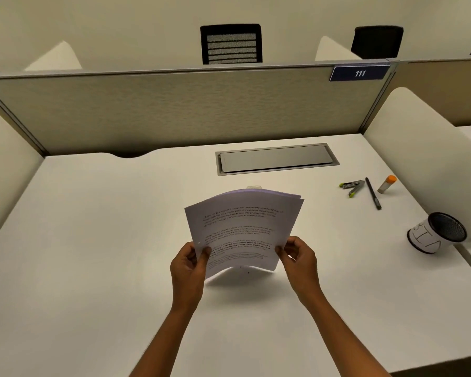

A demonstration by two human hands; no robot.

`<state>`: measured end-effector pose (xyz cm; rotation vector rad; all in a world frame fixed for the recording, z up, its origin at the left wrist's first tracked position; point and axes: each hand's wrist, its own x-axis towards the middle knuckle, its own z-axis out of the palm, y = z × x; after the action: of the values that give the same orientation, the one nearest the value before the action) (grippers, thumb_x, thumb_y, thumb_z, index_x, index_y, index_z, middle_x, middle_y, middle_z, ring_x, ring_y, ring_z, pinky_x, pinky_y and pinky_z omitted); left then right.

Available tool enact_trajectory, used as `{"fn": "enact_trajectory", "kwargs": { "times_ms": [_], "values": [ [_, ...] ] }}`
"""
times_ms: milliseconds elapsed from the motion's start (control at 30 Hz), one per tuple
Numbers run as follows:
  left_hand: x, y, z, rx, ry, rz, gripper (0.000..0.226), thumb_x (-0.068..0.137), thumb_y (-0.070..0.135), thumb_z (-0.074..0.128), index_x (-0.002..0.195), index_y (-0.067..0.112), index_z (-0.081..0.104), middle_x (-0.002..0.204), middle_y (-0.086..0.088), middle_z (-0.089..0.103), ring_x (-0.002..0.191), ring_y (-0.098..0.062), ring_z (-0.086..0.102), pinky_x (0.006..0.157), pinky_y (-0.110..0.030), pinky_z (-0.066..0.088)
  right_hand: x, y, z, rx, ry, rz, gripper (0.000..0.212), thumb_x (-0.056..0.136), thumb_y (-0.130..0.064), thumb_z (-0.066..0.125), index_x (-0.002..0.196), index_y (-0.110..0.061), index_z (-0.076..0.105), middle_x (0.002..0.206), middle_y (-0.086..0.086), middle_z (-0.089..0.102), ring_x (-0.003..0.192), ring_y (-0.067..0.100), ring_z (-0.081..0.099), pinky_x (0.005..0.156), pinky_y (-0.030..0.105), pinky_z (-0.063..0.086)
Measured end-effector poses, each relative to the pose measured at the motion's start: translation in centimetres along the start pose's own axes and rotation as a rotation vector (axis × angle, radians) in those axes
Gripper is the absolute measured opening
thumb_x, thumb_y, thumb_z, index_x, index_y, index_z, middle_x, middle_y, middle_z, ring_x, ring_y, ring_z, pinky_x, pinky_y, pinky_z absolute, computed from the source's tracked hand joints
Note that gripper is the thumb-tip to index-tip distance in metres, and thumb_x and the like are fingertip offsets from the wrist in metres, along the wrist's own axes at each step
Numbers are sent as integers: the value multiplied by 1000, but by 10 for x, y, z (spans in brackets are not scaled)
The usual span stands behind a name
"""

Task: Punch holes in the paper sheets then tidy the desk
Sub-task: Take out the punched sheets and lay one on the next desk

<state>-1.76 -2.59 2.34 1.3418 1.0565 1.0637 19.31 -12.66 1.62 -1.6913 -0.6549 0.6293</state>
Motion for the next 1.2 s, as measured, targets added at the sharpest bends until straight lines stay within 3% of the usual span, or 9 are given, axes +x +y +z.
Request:
{"fn": "enact_trajectory", "kwargs": {
  "times_ms": [200,367,600,733,967,1067,1200],
  "values": [
    [-3,-6,-1,19,-1,-62,16,92,12,62,103,22,68,98,8,73,92,-13,70,79,-27,59,-4,6,2,-63,-4,-3,20,87,-9,68,85,-28,64,83,-19,71,77,0,66,64,8,49],
    [2,0,-1,11,-5,-21,14,93,13,62,99,22,70,97,7,74,90,-16,70,75,-24,58,-3,-2,1,-79,6,-57,22,88,-10,67,82,-30,62,82,-18,70,74,0,66,63,7,47],
    [1,-3,-1,-21,-27,-43,21,82,12,75,99,21,68,95,4,73,88,-18,68,75,-22,58,-5,4,-2,-80,-9,13,18,88,-17,69,96,-31,63,99,-17,70,92,6,66,74,12,54],
    [2,-3,2,-1,-25,-55,14,86,13,70,95,24,70,94,6,74,88,-17,70,74,-23,59,-5,-2,1,-92,-2,-8,18,91,-18,65,88,-36,62,91,-21,69,84,6,68,65,8,52],
    [5,6,5,13,-7,-1,20,88,13,68,94,33,69,94,12,73,87,-14,69,70,-20,57,-5,-7,0,-74,-10,-63,18,92,-16,63,91,-33,65,89,-18,72,84,2,68,68,10,53],
    [4,1,7,12,4,-80,25,85,12,71,103,27,66,98,9,71,92,-16,68,75,-26,59,-7,-2,-1,-89,-14,-19,21,90,-16,66,93,-36,62,94,-21,70,88,4,68,72,10,54],
    [3,-1,9,9,1,-92,15,90,12,66,100,23,67,98,5,73,91,-15,69,79,-30,60,-6,-1,1,-98,-13,12,21,90,-14,66,87,-34,63,89,-19,71,83,1,68,67,10,52]
  ]
}}
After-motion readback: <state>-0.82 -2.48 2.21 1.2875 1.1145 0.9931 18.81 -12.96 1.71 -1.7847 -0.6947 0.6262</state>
